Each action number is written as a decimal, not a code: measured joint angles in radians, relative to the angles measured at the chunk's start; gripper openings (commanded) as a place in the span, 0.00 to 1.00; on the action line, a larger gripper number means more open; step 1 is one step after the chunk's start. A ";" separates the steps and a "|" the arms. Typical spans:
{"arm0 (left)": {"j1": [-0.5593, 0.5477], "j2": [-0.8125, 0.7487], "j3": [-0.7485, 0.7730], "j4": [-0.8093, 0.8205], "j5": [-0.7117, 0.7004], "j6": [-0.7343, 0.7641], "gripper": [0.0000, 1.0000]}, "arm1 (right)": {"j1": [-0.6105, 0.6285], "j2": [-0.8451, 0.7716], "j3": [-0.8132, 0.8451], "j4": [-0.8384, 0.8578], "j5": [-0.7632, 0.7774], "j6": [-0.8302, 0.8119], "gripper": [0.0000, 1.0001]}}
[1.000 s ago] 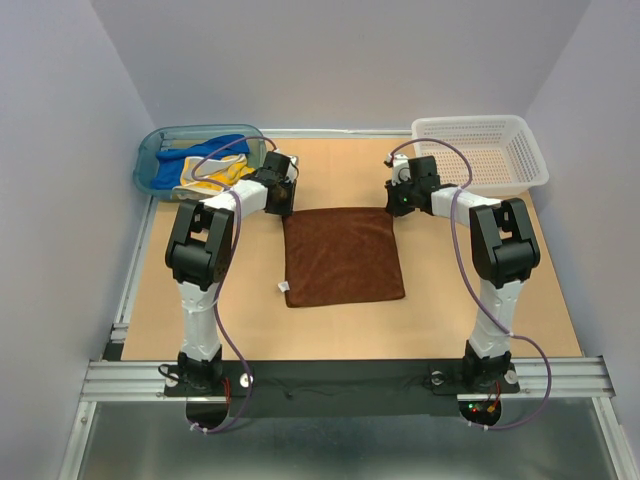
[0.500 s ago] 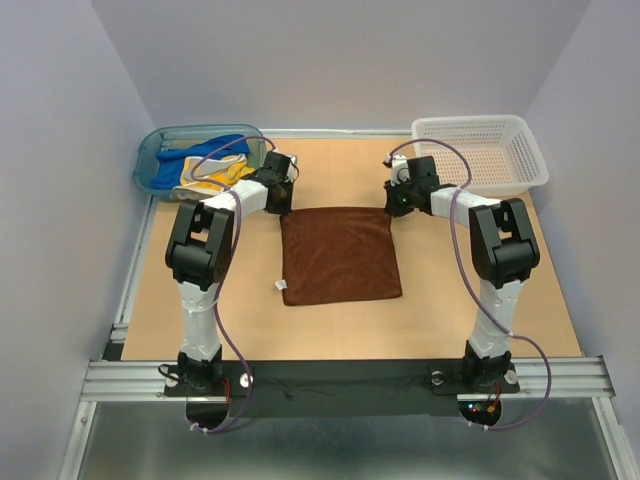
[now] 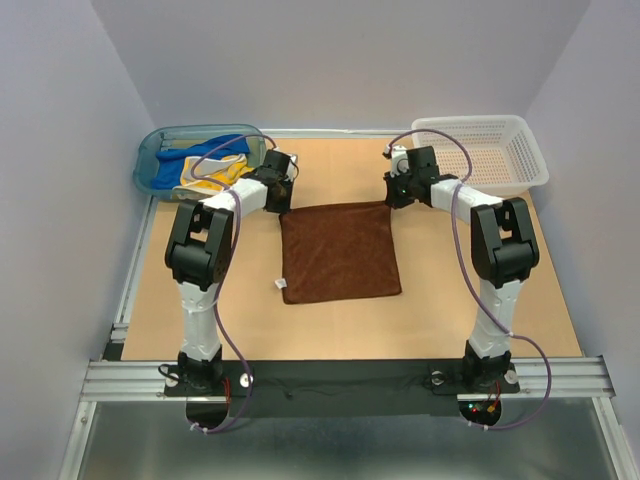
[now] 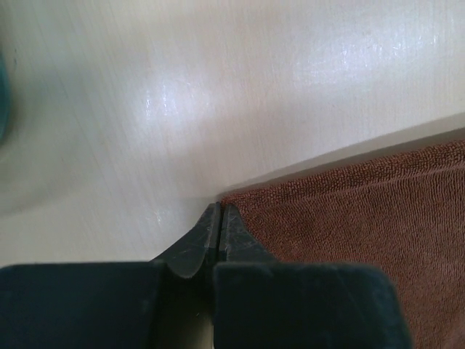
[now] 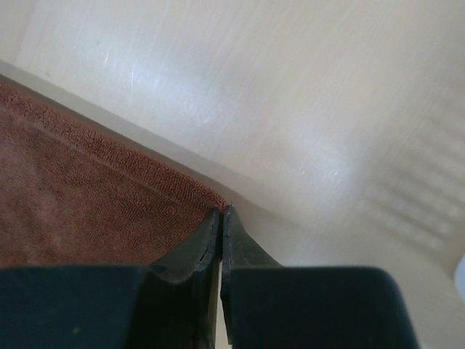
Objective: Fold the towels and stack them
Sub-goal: Fold the towel
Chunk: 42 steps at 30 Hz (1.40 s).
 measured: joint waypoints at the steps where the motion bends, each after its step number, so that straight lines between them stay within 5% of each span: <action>1: 0.000 -0.003 0.000 0.000 0.001 0.005 0.00 | 0.000 0.000 0.013 -0.003 0.003 -0.002 0.01; 19: 0.017 -0.084 0.032 0.028 0.046 0.031 0.00 | 0.001 -0.009 0.105 -0.020 0.032 -0.078 0.00; 42: 0.017 -0.370 -0.306 0.115 0.153 -0.071 0.00 | 0.002 -0.252 -0.133 -0.032 -0.010 -0.048 0.00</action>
